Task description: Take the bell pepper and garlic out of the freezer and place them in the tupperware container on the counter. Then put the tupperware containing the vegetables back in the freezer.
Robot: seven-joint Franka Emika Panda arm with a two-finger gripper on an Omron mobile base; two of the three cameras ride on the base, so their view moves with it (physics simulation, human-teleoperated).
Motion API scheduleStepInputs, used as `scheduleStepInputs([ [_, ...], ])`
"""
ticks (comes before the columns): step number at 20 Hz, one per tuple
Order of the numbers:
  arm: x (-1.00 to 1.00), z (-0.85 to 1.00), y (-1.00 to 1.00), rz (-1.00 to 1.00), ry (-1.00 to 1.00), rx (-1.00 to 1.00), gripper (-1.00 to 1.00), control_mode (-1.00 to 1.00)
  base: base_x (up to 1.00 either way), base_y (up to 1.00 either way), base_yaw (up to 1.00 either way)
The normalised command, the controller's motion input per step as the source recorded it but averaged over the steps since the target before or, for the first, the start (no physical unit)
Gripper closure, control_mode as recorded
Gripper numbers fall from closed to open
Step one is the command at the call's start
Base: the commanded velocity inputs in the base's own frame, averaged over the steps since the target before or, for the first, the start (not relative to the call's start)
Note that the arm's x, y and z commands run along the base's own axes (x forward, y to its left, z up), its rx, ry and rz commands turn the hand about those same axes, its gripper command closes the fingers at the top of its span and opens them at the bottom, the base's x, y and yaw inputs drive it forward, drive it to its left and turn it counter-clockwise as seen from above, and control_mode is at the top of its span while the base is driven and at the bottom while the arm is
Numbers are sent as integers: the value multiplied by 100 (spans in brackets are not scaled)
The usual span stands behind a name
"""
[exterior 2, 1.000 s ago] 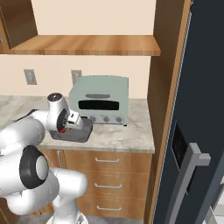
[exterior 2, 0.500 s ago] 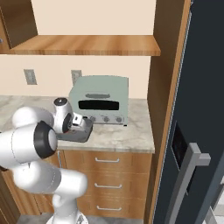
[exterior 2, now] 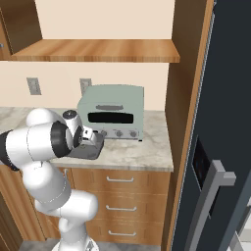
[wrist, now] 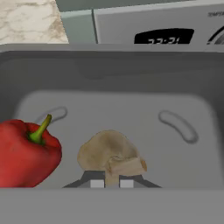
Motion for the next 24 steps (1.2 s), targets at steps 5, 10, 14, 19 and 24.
scheduleStepInputs([
  [5, 39, -13, 12, 0, 0, 0, -100, -100, 0, 0, 0],
  [10, 17, -4, 2, 0, 0, 0, -100, -100, 0, 0, 0],
  [14, -36, 27, -19, 0, -12, 2, -100, -100, 0, 0, 0],
  [19, -58, 56, -45, 0, -19, 7, -100, -100, 0, 0, 0],
  [24, -19, 18, -69, 0, -12, 6, -100, -100, 0, 0, 0],
])
